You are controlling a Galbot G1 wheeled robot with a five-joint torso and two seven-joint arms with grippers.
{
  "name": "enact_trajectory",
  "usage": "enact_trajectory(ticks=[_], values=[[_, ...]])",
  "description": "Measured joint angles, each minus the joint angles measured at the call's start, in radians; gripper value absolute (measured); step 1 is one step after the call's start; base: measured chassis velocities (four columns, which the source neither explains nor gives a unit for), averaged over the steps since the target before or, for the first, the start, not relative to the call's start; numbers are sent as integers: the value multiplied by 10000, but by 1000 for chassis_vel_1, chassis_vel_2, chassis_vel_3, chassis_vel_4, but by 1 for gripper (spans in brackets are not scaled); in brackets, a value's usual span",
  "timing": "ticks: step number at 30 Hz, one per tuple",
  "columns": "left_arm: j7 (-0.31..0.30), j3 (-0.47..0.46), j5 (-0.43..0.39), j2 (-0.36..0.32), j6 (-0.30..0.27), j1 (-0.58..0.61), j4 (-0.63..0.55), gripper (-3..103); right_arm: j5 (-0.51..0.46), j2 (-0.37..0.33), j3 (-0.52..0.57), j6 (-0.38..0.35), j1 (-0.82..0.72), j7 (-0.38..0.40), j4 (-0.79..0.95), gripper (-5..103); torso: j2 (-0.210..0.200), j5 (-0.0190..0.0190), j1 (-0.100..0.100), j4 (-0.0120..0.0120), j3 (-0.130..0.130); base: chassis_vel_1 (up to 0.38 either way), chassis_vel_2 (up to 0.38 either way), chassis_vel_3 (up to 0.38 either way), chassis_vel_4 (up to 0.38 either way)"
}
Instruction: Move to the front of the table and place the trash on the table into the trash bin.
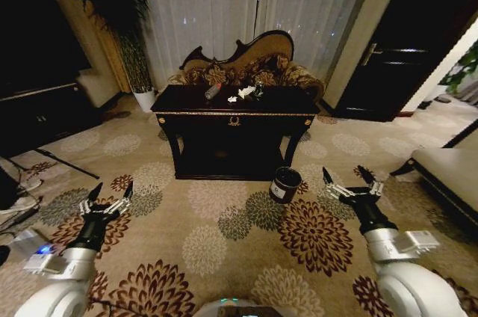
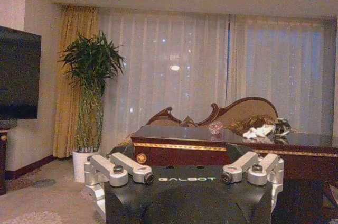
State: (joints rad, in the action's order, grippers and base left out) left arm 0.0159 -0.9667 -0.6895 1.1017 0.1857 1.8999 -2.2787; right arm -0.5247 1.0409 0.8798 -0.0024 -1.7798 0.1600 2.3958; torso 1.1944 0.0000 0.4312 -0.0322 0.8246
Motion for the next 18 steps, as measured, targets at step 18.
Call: enact_trajectory(ticks=[18], values=[[-151,433,243,-467,-229,-575,284,96,-199,-210,72,27,47,-16,-20,100,2,0,0,1,0,0,0,0,0]])
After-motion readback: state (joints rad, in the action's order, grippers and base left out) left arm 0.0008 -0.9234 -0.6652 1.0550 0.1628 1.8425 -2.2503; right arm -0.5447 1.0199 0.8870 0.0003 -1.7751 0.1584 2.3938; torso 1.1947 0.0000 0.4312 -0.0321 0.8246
